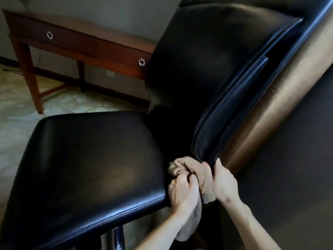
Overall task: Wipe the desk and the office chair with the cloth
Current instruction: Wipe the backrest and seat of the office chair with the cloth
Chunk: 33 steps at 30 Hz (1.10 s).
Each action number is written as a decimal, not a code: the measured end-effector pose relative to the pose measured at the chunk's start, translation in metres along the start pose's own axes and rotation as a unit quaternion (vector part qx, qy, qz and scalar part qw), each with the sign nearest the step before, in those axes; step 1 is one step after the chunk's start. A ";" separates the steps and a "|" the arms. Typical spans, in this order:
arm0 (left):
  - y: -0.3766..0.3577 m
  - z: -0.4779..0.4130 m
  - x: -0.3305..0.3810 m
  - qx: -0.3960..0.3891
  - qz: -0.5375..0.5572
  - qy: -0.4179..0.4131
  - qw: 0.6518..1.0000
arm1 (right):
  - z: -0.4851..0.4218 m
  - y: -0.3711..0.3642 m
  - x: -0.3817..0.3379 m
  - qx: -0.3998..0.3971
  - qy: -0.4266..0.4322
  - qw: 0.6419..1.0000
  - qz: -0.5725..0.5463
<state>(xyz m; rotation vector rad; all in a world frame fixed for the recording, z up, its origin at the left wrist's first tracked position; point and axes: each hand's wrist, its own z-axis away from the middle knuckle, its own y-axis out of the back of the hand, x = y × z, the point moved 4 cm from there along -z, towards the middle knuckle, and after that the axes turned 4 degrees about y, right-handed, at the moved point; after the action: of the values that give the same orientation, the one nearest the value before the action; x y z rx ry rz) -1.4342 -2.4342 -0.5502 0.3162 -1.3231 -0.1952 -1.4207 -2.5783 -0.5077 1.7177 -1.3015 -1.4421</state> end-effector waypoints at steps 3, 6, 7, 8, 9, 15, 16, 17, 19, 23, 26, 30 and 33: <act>0.034 0.006 -0.002 0.008 0.133 0.036 0.990 | 0.014 0.004 -0.006 -0.013 -0.013 1.000 0.008; 0.092 0.006 0.004 0.066 0.224 0.028 0.972 | 0.024 0.001 -0.013 -0.008 -0.044 0.999 -0.004; 0.115 0.005 0.009 0.105 0.238 0.003 0.966 | 0.028 0.001 -0.016 0.000 -0.048 0.999 -0.004; 0.136 0.000 0.014 0.139 0.238 -0.023 0.961 | 0.030 0.001 -0.019 0.003 -0.049 0.999 0.003; 0.155 -0.005 0.022 0.155 0.221 -0.048 0.962 | 0.032 0.001 -0.022 0.002 -0.053 0.999 0.005; 0.130 -0.030 0.028 0.009 -0.283 -0.144 0.948 | 0.047 -0.003 -0.031 0.021 -0.065 0.998 -0.006; 0.115 -0.028 0.021 -0.014 -0.343 -0.159 0.926 | 0.048 -0.004 -0.031 0.028 -0.066 0.997 -0.006; 0.102 -0.027 0.015 -0.017 -0.377 -0.183 0.908 | 0.050 -0.005 -0.030 0.035 -0.062 0.997 -0.006; 0.085 -0.022 0.013 0.003 -0.420 -0.237 0.876 | 0.049 -0.008 -0.028 0.050 -0.042 0.998 -0.007; 0.078 0.006 0.012 -0.030 -0.437 -0.229 0.869 | 0.055 0.000 -0.029 0.049 -0.013 0.999 0.017; 0.090 0.046 0.009 -0.161 -0.428 -0.125 0.881 | 0.071 0.013 -0.042 0.012 -0.036 0.999 0.031; 0.140 0.108 0.008 -0.236 -0.249 0.049 0.938 | 0.083 0.022 -0.066 -0.064 -0.143 0.988 0.014; 0.194 0.148 0.022 -0.201 -0.034 0.162 0.965 | 0.096 0.031 -0.077 -0.182 -0.249 0.951 -0.034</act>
<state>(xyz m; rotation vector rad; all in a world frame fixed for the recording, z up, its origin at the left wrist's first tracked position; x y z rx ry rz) -1.5804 -2.2752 -0.4336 0.0435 -0.9221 -0.4442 -1.5181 -2.5044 -0.4752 1.2085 -1.1179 -2.0985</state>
